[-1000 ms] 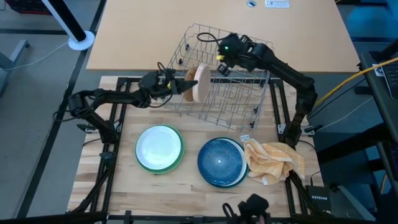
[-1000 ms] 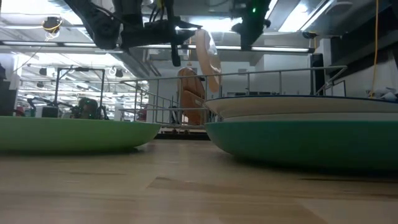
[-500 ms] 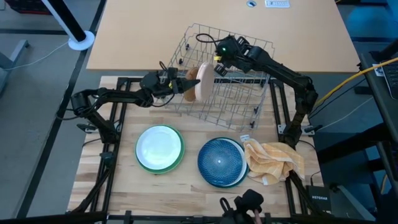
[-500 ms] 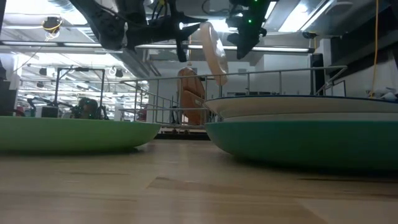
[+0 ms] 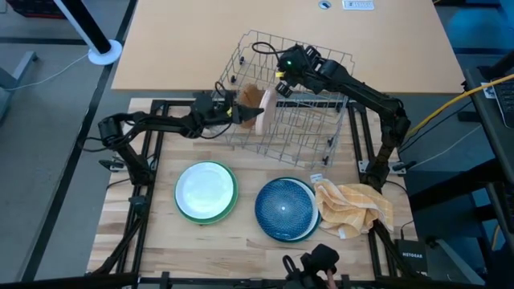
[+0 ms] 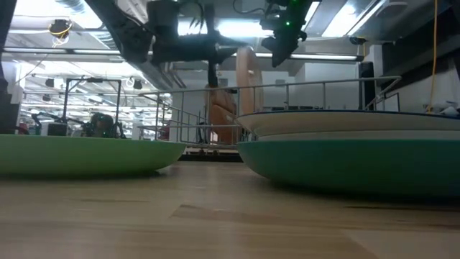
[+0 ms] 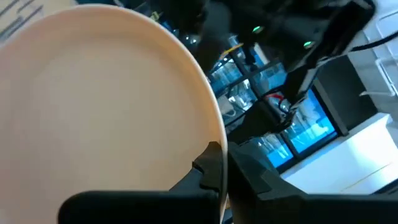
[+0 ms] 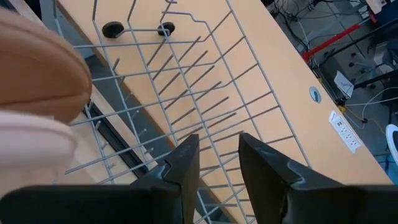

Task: Sort dishes
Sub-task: Put the light orange plate in the dish rack

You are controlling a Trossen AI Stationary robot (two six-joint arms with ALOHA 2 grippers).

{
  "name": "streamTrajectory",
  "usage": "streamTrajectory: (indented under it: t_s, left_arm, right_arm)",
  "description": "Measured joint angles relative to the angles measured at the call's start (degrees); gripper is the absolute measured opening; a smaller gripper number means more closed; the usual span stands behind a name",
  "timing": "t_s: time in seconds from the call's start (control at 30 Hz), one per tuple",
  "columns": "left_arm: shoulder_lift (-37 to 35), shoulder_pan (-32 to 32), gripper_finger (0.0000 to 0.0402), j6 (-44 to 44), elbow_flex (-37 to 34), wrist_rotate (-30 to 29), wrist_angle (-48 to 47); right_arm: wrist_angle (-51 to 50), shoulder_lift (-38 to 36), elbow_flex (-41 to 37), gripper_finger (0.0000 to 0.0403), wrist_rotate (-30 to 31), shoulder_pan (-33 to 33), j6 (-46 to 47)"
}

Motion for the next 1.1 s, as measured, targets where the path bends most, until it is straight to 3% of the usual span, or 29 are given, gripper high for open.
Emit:
streamTrajectory:
  t_s: [0.2, 0.37, 0.5, 0.7, 0.8, 1.1]
  left_arm:
    - [1.69, 0.02, 0.0000, -1.23, 0.00, 0.08, -0.12]
    - [1.67, 0.07, 0.0013, -3.85, 0.00, -3.88, 0.59]
    - [1.64, 0.07, 0.0015, -4.84, 0.00, -6.74, 0.76]
    - [1.64, -0.13, 0.0005, -5.61, 0.00, -7.37, 0.87]
    - [1.64, -0.13, 0.0012, -5.87, 0.00, -7.37, 0.87]
    - [1.64, -0.13, 0.0004, -6.78, 0.00, -7.39, 0.73]
  right_arm:
    - [-2.16, 0.00, 0.00, 0.0117, -0.01, 0.00, 0.00]
    - [-4.38, -0.02, 0.01, 0.0117, -2.88, 0.00, -0.01]
    - [-6.14, -0.02, 0.02, 0.0117, -10.21, 0.04, -0.03]
    - [-5.95, -0.02, 0.02, 0.0117, -25.53, 0.07, -2.55]
    - [-5.80, -0.02, 0.02, 0.0117, -30.18, 0.23, -3.19]
    - [-0.82, 0.23, 0.02, 0.0117, -27.72, 3.73, -9.44]
